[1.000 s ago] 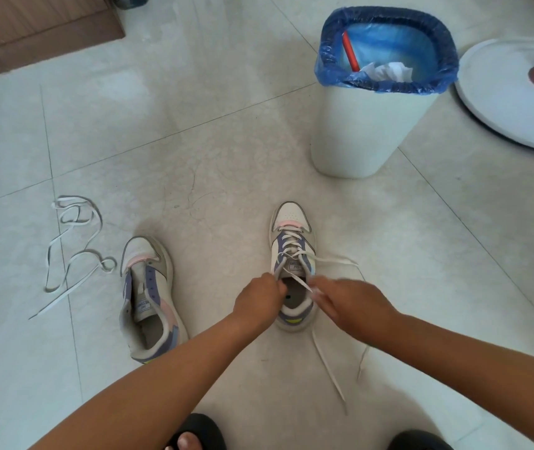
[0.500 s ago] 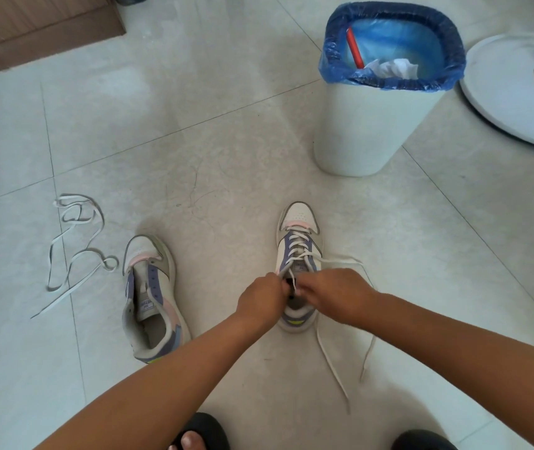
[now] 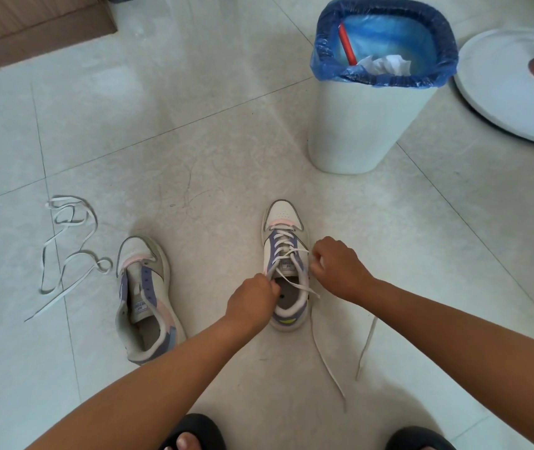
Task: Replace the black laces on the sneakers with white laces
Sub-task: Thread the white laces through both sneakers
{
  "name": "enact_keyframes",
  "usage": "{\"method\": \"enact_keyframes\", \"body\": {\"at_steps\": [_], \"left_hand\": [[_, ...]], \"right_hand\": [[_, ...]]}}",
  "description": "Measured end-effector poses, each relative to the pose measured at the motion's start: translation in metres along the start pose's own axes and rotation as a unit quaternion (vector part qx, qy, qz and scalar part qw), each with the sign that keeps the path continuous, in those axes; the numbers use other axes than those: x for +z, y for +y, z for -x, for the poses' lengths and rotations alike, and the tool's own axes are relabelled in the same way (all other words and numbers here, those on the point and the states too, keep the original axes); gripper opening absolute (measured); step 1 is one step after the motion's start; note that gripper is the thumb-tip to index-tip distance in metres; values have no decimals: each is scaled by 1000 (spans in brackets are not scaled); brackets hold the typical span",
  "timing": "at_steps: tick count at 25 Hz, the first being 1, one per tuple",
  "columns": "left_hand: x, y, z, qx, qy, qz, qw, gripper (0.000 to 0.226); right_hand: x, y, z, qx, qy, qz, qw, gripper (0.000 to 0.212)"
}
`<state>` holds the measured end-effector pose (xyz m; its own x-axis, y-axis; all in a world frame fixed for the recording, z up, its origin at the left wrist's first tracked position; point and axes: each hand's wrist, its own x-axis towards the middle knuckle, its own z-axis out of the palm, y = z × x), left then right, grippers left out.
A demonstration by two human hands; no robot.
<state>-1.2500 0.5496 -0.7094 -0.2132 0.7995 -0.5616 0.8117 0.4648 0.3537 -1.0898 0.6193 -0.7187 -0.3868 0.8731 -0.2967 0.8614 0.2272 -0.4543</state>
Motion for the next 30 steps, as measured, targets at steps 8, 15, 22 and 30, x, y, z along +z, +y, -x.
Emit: {"method": "enact_keyframes", "body": {"at_steps": [8, 15, 22, 30], "left_hand": [[-7, -21, 2, -36, 16, 37, 999, 25], [-10, -37, 0, -41, 28, 36, 998, 28], [-13, -32, 3, -51, 17, 28, 998, 28], [-36, -26, 12, 29, 139, 10, 990, 28]], "right_hand": [[-31, 71, 15, 78, -19, 33, 996, 21], [-53, 141, 31, 220, 82, -35, 971, 24], [-72, 186, 36, 292, 89, 27, 952, 27], [-71, 178, 37, 537, 197, -376, 729, 24]]}}
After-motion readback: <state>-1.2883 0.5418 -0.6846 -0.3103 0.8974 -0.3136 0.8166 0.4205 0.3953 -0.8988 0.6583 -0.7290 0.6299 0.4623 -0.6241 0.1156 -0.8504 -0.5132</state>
